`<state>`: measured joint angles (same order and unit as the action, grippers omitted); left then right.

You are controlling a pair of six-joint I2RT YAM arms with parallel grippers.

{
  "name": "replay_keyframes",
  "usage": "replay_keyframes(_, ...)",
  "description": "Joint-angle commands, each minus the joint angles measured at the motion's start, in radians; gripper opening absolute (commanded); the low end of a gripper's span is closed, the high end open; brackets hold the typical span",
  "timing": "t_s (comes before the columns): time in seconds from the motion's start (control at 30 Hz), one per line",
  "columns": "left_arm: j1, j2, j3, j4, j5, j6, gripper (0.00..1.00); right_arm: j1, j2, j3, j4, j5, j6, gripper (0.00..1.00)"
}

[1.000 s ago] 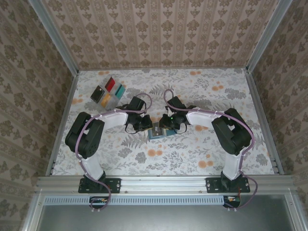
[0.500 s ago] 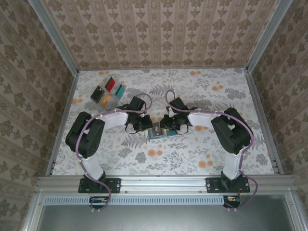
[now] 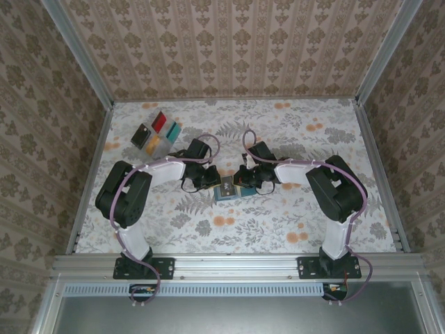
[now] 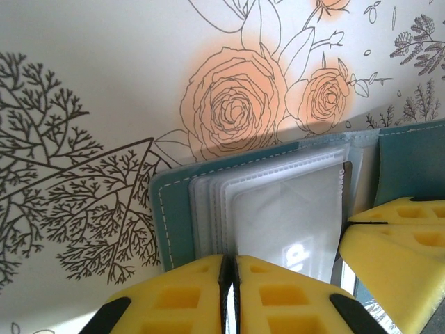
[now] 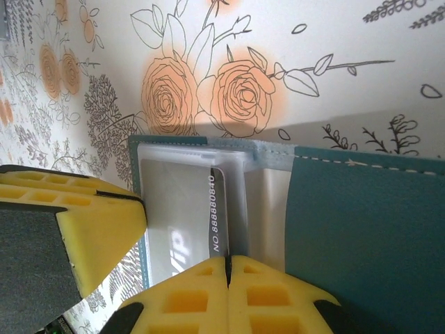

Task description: Take the credit cards out of the card holder

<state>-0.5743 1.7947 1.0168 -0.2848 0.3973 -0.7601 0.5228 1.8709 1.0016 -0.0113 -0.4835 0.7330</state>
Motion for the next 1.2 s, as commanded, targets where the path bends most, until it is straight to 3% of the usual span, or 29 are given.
replay_keyframes(0.0,0.010,0.014,0.022,-0.051,0.002,0.007,0.15,-0.009,-0.044,-0.027,0.008,0.005,-0.019,0.06)
replay_keyframes(0.37,0.021,-0.004,0.043,-0.052,0.029,0.025,0.16,-0.034,-0.066,-0.079,0.033,0.002,-0.017,0.06)
replay_keyframes(0.63,0.007,-0.050,0.070,-0.052,0.066,0.045,0.17,-0.034,-0.031,-0.063,0.043,-0.034,0.003,0.24)
replay_keyframes(0.83,-0.001,-0.031,0.065,-0.047,0.072,0.040,0.16,-0.034,-0.016,-0.063,0.055,-0.040,0.013,0.27)
replay_keyframes(1.03,0.002,-0.070,0.076,-0.150,-0.084,0.045,0.16,-0.035,-0.017,-0.065,0.030,0.003,0.013,0.27)
replay_keyframes(1.17,-0.003,-0.094,0.068,-0.121,-0.068,0.063,0.23,-0.035,-0.018,-0.070,0.045,-0.004,0.015,0.26)
